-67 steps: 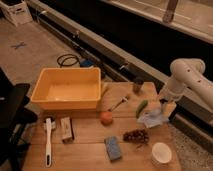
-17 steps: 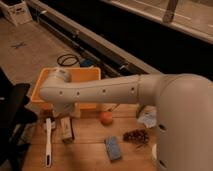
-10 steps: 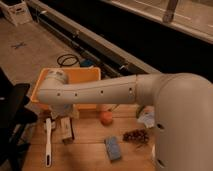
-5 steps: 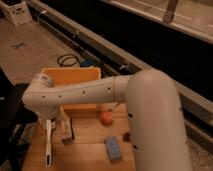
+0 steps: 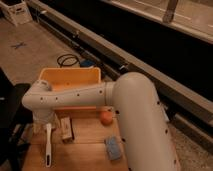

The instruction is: Place brush in metal cup

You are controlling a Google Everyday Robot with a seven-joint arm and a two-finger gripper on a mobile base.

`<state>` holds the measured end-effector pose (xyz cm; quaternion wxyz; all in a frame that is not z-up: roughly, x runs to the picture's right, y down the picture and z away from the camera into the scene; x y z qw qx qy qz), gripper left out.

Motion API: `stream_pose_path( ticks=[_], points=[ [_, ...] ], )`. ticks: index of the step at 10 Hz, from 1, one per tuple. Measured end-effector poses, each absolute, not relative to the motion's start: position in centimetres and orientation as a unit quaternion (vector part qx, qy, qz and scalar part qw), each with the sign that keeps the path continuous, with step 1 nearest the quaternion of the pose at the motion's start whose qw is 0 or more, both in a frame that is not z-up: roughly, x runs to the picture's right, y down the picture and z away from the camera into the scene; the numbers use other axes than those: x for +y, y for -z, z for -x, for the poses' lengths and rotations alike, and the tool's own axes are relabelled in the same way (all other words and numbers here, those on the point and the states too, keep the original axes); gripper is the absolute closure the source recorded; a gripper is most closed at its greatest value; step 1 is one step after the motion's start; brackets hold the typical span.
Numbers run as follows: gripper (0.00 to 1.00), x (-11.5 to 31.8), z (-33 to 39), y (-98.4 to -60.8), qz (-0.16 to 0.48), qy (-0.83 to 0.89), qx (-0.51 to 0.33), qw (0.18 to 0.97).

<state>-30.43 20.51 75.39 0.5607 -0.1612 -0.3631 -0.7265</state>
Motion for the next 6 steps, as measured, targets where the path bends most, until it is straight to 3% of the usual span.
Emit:
stream_pose_path(
  ticks=[6],
  points=[
    [0.29,20.88,30.76,-75.61,0.160,0.724,-0.373,0.558]
  ],
)
